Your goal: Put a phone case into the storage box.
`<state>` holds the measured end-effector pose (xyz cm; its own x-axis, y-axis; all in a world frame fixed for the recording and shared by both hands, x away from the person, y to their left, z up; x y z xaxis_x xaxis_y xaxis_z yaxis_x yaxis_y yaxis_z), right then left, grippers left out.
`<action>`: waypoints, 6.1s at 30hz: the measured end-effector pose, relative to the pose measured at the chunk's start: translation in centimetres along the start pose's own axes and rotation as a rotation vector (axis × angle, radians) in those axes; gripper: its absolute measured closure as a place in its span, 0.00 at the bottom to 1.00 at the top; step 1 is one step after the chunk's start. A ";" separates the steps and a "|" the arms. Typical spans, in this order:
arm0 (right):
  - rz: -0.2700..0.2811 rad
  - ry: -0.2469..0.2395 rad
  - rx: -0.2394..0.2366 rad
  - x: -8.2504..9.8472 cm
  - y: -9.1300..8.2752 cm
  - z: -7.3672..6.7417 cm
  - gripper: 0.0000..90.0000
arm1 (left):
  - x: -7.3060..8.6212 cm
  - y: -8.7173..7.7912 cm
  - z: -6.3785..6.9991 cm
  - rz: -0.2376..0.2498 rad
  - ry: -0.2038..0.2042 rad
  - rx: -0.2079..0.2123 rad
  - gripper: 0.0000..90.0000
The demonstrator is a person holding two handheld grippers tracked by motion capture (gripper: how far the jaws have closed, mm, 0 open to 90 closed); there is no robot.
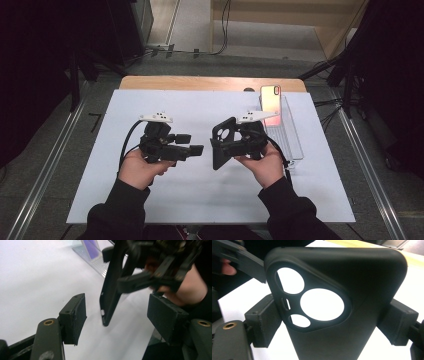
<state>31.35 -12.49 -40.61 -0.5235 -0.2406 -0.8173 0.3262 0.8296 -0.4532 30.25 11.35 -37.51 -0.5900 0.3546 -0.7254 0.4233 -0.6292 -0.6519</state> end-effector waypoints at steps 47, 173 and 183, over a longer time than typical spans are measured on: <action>0.056 -0.001 0.054 -3.2 -11.5 4.5 0.14 | 7.9 0.4 -3.6 -0.027 0.130 0.003 0.32; 0.073 0.329 0.469 -1.9 -6.3 19.5 0.08 | 8.5 0.7 -4.1 -0.004 0.113 -0.017 0.32; 0.014 0.278 0.396 -2.3 -6.1 17.2 0.08 | 8.3 0.6 -4.4 -0.005 0.117 -0.015 0.32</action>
<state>44.10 -25.62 -42.10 -0.6899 -0.0417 -0.7227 0.5813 0.5631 -0.5874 28.65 17.00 -44.91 -0.5083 0.4365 -0.7424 0.4313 -0.6171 -0.6581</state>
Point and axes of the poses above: each handheld gripper's, and its own axes: y roughly forward along the jaws, x roughly out of its underside, z roughly to its right, the point moved 2 cm from there along y, roughly forward along the jaws, and after that the axes turned 14 degrees about -x, right-handed, at the moved point
